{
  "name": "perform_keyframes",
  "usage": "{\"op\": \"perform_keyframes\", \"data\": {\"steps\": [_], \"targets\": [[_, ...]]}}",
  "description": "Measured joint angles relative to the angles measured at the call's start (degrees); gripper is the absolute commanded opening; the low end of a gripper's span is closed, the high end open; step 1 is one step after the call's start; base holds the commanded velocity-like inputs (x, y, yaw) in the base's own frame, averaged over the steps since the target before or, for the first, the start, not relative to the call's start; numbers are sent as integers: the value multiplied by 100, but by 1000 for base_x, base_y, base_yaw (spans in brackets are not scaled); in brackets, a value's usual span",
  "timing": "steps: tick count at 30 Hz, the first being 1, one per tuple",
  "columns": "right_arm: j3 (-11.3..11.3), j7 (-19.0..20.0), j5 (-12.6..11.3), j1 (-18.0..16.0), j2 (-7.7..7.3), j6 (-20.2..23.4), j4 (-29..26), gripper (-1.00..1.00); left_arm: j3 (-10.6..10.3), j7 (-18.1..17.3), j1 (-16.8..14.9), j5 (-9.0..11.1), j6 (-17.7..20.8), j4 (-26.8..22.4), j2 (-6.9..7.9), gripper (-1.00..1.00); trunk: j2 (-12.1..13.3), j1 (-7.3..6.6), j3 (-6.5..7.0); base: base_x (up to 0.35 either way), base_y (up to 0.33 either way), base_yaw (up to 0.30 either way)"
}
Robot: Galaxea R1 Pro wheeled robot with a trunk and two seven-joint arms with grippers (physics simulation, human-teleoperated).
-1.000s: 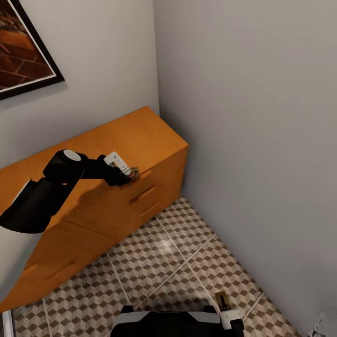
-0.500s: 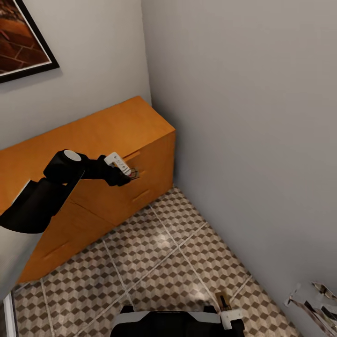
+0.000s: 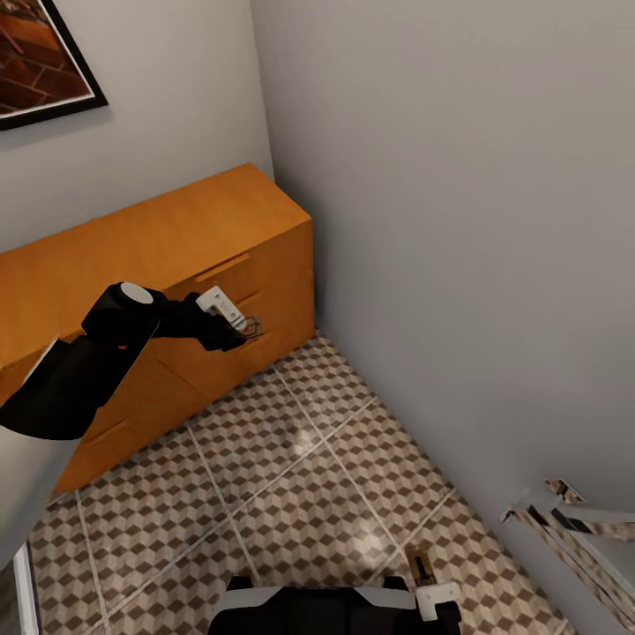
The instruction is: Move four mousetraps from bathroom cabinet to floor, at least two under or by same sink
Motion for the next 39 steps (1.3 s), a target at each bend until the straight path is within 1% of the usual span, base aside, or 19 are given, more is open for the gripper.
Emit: {"op": "perform_keyframes", "data": {"steps": [11, 16, 20, 22, 23, 24, 26, 27, 28, 29, 30, 32, 33, 34, 35, 36, 37, 38, 39], "targets": [[4, 0, -1, 1, 2, 0, 0, -100, -28, 0, 4, 13, -9, 33, 10, -100, 0, 0, 0, -335, -7, 0], [4, 0, 1, 1, 2, 0, 0, -100, -99, 3, 39, 24, -31, 252, 30, -100, 0, -2, 0, -196, -17, 0], [4, 0, -1, 1, 6, 0, 0, -100, -526, 8, 222, 31, -37, 779, 33, -100, 0, -3, -1, -32, -3, 0], [4, 0, 0, 0, 9, 1, 0, -100, -891, 20, 343, 41, -36, 1092, 31, -100, 0, -3, -1, -10, -1, 0], [4, 0, 0, 0, 9, 1, 0, -100, -983, 23, 377, 36, -44, 1173, 30, -100, 0, -3, -1, -6, -1, 0], [4, 0, 1, 0, 10, 1, 0, -100, -1142, 27, 439, 48, -41, 1326, 23, -100, 0, -3, -1, -4, 0, 0], [4, 2, 1, 3, 10, 1, 0, -100, -1319, 33, 560, 52, -57, 1568, -5, -100, 0, -3, -1, -2, 0, 0], [4, 1, 0, 2, 10, 1, 0, -100, -1390, 37, 659, 55, -114, 1731, -54, -100, 0, -3, -1, -1, 0, 0], [4, 1, 2, 2, 11, 1, 0, -100, -1416, 38, 718, 47, -179, 1816, -88, -100, 0, -3, -1, 0, 0, 0], [4, 4, 2, 1, 11, 1, 0, -100, -1452, 43, 831, 58, -345, 1983, -157, -100, 0, -3, -1, 0, 0, 0], [4, 6, 0, 1, 11, 1, -2, -100, -1483, 52, 1006, 62, -709, 2259, -266, -100, 1, -3, -1, 0, 0, 0], [4, 8, 2, 1, 11, 1, -2, -100, -1502, 245, 1241, 46, -1219, 2682, -408, -100, 0, -3, -1, 0, 0, 0], [4, 7, 1, 1, 11, 1, -2, -100, -1505, 354, 1296, 45, -1333, 2791, -442, -100, 0, -3, -1, 0, 0, 0], [4, 7, 0, 1, 11, 1, -3, -100, -1506, 627, 1390, 68, -1508, 2993, -496, -100, 0, -3, -1, 0, 0, 0], [4, 6, 0, 0, 11, 1, -2, -100, -1507, 792, 1441, 93, -1594, 3096, -518, -100, 0, -3, -1, 0, 0, 0], [4, 7, -1, 0, 11, 1, -3, -100, -1509, 1126, 1530, 188, -1748, 3294, -553, -100, 0, -3, -1, 0, 0, 0], [4, 8, -1, 0, 11, 1, -2, -100, -1509, 1461, 1607, 372, -1929, 3504, -581, -100, 0, -3, -1, 0, 0, 0], [4, 8, -1, 0, 11, 1, -2, -100, -1508, 1624, 1640, 508, -2038, 3618, -593, -100, -1, -3, -1, 0, 0, 0], [4, 9, 0, 0, 11, 1, -1, -100, -1507, 1910, 1687, 847, -2289, 3846, -606, -100, 0, -3, -1, 0, 0, 0]]}}
